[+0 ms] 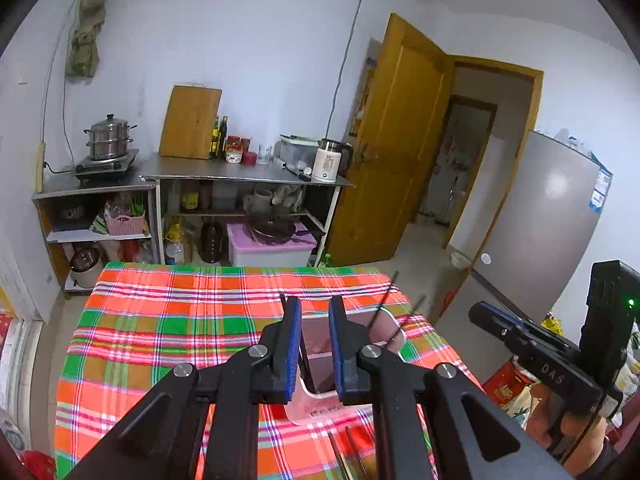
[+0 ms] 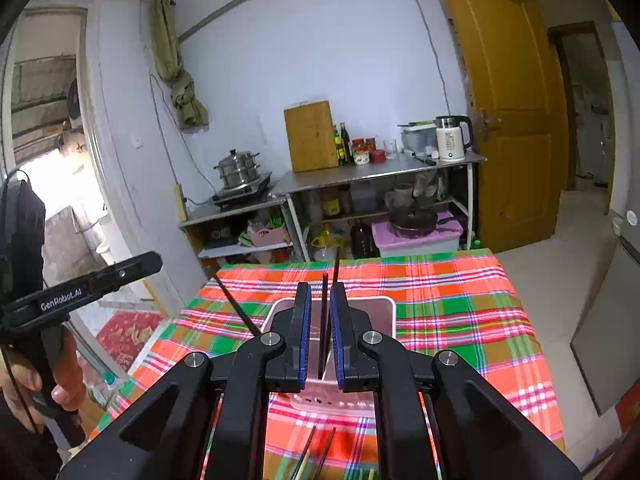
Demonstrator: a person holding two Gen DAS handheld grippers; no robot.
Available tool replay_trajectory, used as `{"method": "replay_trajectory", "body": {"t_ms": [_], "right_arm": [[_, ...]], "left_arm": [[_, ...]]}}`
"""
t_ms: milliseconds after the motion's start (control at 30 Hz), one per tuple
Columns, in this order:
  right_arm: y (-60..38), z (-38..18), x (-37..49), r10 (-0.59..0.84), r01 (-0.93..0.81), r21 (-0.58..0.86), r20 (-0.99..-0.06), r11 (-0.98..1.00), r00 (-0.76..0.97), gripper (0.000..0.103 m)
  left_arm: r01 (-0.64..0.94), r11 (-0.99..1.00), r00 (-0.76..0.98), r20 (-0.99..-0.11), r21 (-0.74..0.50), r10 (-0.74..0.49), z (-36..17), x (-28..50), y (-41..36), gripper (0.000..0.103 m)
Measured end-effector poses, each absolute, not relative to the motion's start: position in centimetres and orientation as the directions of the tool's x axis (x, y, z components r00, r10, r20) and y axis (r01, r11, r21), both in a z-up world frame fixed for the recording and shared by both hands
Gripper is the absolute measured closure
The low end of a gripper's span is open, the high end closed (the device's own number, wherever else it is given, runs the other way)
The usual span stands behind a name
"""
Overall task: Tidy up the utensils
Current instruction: 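Drop the chopsticks into the basket and open both tools, then move both tools down to the chopsticks lying on the cloth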
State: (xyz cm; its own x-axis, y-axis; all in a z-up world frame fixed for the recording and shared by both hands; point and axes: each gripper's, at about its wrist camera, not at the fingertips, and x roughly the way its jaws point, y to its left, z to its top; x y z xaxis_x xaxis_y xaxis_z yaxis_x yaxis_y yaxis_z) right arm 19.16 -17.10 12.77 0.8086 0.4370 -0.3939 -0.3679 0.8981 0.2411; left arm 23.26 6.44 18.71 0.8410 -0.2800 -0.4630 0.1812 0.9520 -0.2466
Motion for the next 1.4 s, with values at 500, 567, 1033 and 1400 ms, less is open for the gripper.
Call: {"method": "replay_trajectory", "body": {"t_ms": [500, 567, 1033, 1400], "right_arm": [[-19.5, 8.0, 11.8, 0.427, -0.323, 0.289, -0.460, 0.901, 0.778, 0.093], [-19.5, 7.4, 11.5, 0.427, -0.321, 0.291, -0.471, 0.901, 0.772, 0.093], [-18.4, 3.8, 11.9, 0.450, -0.323, 0.319, -0.533, 0.891, 0.716, 0.093], [-16.1, -0.8, 15.1, 0.446, -0.306, 0.324, -0.631, 0.895, 0.635, 0.093]], "left_arm": [[0.176, 0.953, 0.793, -0.538, -0.247, -0.286, 11.8, 14.3, 5.9, 0.090], [0.180, 0.952, 0.783, -0.549, -0.249, -0.292, 10.9, 13.7, 5.7, 0.090], [0.175, 0.945, 0.727, -0.612, -0.275, -0.312, 7.0, 13.8, 5.4, 0.090], [0.158, 0.942, 0.659, -0.678, -0.297, -0.325, 3.1, 17.1, 4.9, 0.090]]}}
